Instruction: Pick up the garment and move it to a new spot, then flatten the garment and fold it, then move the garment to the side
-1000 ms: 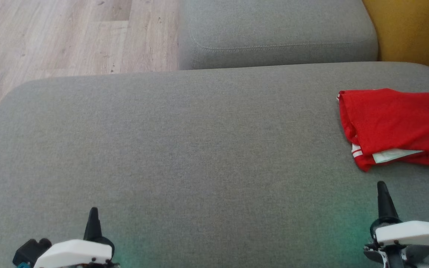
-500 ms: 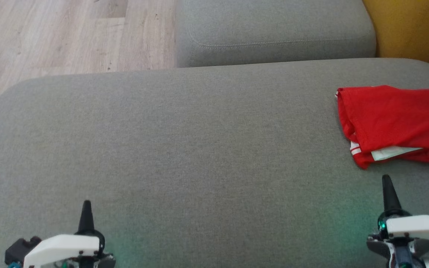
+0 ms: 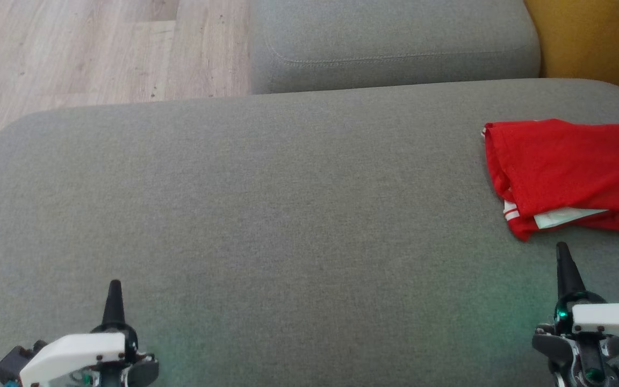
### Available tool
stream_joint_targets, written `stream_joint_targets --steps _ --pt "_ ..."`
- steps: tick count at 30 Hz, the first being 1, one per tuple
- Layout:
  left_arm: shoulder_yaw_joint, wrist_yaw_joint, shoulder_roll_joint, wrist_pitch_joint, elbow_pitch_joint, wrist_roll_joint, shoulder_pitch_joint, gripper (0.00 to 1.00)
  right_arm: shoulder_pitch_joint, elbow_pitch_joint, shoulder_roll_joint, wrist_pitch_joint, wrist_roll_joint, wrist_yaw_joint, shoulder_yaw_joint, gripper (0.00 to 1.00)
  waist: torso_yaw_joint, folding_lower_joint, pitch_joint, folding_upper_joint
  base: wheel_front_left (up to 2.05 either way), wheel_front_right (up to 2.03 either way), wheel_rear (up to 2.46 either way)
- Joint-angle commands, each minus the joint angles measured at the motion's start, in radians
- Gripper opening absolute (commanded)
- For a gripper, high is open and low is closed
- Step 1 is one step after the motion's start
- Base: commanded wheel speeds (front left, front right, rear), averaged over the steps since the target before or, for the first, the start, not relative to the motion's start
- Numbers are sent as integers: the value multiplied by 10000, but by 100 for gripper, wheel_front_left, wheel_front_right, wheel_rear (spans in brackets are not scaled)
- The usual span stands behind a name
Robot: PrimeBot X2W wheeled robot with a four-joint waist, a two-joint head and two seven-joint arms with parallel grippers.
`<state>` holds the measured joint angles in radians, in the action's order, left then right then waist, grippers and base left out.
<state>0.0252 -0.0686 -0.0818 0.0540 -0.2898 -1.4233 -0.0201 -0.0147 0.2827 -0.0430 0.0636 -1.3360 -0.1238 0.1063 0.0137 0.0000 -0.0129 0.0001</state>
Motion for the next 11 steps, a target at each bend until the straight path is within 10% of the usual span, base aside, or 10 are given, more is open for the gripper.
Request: stream_joint_targets --steps 1,11 --pt "-479 -118 20 102 335 -268 -592 0 -576 -363 -62 119 -372 -59 -102 0 -12 0 14 -1 0 0 0" --pt "-931 -370 161 344 389 -1067 -736 0 -755 -371 -67 309 -1552 -64 -13 0 -74 0 87 -1 0 0 0"
